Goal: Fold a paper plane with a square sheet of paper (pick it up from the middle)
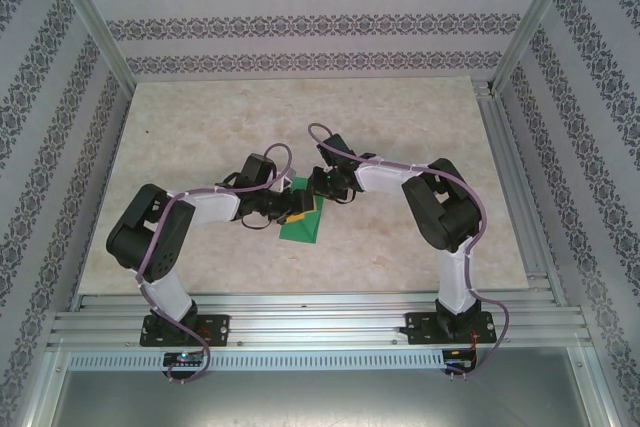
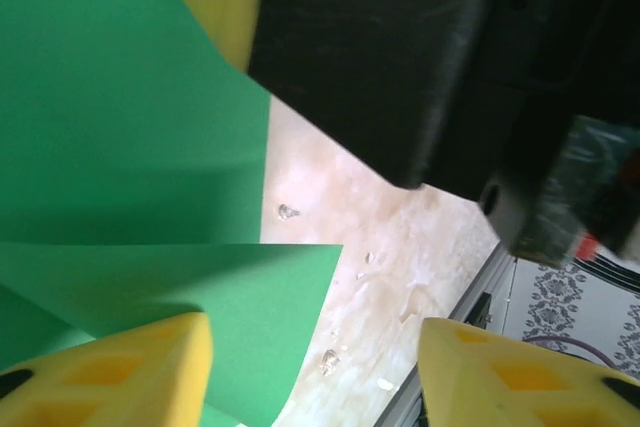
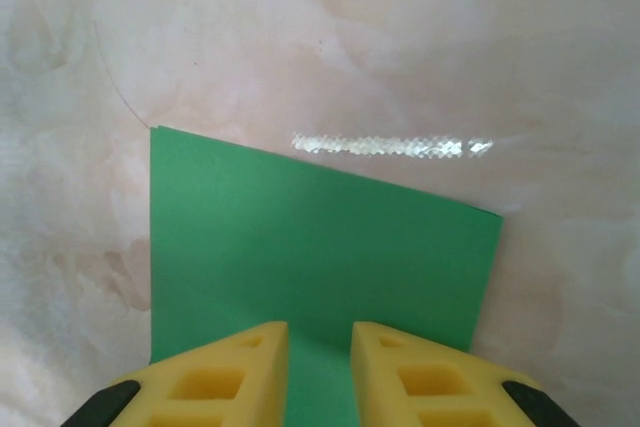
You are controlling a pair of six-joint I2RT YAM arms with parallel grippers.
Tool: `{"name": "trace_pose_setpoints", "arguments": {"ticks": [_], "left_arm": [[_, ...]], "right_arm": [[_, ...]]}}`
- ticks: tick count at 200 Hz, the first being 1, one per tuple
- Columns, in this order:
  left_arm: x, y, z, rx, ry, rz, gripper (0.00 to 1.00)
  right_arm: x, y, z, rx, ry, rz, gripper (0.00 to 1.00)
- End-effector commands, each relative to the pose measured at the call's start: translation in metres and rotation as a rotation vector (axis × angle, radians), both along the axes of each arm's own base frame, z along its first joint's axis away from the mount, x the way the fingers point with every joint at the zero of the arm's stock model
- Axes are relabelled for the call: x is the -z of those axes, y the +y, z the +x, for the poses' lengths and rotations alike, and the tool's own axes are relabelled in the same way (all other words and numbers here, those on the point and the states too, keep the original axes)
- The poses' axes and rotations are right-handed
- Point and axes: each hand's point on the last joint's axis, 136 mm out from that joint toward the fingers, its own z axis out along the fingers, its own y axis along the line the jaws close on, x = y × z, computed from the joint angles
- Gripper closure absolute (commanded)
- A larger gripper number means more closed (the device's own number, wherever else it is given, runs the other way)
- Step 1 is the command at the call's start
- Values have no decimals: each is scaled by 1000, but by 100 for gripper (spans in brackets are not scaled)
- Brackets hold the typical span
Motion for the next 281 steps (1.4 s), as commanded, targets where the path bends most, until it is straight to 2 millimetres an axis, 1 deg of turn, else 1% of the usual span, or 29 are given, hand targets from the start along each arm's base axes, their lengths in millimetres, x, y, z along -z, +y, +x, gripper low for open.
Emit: {"name": "trace_pose_setpoints", "arguments": {"ticks": [1,16,29,51,73,93,107,118,143,182,198,237,257,281], "left_arm": [[-2,-6,9,0,-49,11,49],[2,-3,9,-3,-44,33,53],[6,-1,8,-6,-39,51,56],[9,1,8,-11,-35,64,58],[11,2,7,-12,-32,67,60],[11,2,7,-12,-32,69,61],[10,2,8,-13,-33,67,62],[11,2,7,-12,-32,68,63],[12,2,7,-14,-29,69,64],[12,2,7,-13,-33,65,66],[11,2,7,-14,-34,65,67],[12,2,6,-16,-32,64,70],[12,2,6,-16,-31,62,71],[11,2,6,-16,-32,59,72]], "right_arm": [[-16,2,-1,-18,-14,101,75],[-36,4,0,-55,-57,157,74],[-49,2,-1,-81,-82,180,73],[-54,-8,-10,-105,-97,167,70],[-49,-19,-25,-120,-80,141,69],[-44,-24,-39,-142,-58,134,66],[-41,-23,-49,-165,-40,130,62],[-40,-19,-57,-195,-30,132,60],[-34,-11,-69,-240,-1,127,60],[-27,-1,-74,-263,23,133,66],[-22,-3,-74,-261,35,118,66],[-19,-6,-74,-254,31,107,65],[-20,-2,-75,-261,37,129,69],[-19,1,-75,-261,41,147,77]]}}
